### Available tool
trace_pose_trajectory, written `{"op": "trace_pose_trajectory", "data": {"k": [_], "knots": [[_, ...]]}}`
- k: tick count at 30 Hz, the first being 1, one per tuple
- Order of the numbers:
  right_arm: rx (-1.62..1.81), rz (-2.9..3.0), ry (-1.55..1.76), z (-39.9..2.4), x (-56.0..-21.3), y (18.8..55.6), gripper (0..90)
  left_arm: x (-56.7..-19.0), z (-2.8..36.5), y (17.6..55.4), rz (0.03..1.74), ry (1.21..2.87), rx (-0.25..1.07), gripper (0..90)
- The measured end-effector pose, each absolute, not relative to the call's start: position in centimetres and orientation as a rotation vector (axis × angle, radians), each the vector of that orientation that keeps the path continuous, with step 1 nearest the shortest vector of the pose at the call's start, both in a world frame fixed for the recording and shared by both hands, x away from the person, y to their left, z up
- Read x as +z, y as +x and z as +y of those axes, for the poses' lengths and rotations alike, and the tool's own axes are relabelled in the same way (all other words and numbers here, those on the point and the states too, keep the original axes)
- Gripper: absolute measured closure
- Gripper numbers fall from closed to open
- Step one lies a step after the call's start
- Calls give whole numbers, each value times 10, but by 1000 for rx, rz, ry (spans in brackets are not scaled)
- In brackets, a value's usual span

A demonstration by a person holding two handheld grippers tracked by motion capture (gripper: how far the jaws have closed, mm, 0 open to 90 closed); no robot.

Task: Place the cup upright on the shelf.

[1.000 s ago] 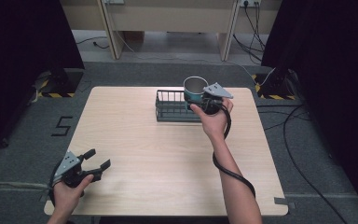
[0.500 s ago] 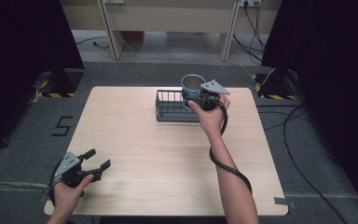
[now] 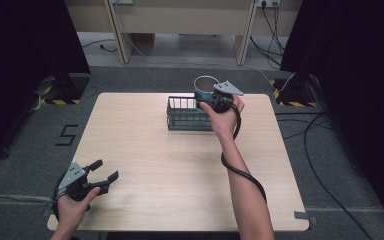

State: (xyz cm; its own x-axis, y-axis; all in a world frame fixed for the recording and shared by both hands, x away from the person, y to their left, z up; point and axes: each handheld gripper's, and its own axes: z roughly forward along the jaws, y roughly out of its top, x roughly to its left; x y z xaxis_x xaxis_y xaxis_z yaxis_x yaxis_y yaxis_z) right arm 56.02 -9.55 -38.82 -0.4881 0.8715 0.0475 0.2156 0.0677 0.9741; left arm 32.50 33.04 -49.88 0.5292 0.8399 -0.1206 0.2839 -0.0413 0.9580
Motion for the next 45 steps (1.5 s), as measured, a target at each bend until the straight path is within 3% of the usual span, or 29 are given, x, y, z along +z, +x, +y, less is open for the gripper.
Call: {"op": "trace_pose_trajectory", "data": {"k": [45], "knots": [[1268, 1860, 1218, -73, -432, 593, 151, -498, 331, 325, 975, 1599, 590, 166]]}}
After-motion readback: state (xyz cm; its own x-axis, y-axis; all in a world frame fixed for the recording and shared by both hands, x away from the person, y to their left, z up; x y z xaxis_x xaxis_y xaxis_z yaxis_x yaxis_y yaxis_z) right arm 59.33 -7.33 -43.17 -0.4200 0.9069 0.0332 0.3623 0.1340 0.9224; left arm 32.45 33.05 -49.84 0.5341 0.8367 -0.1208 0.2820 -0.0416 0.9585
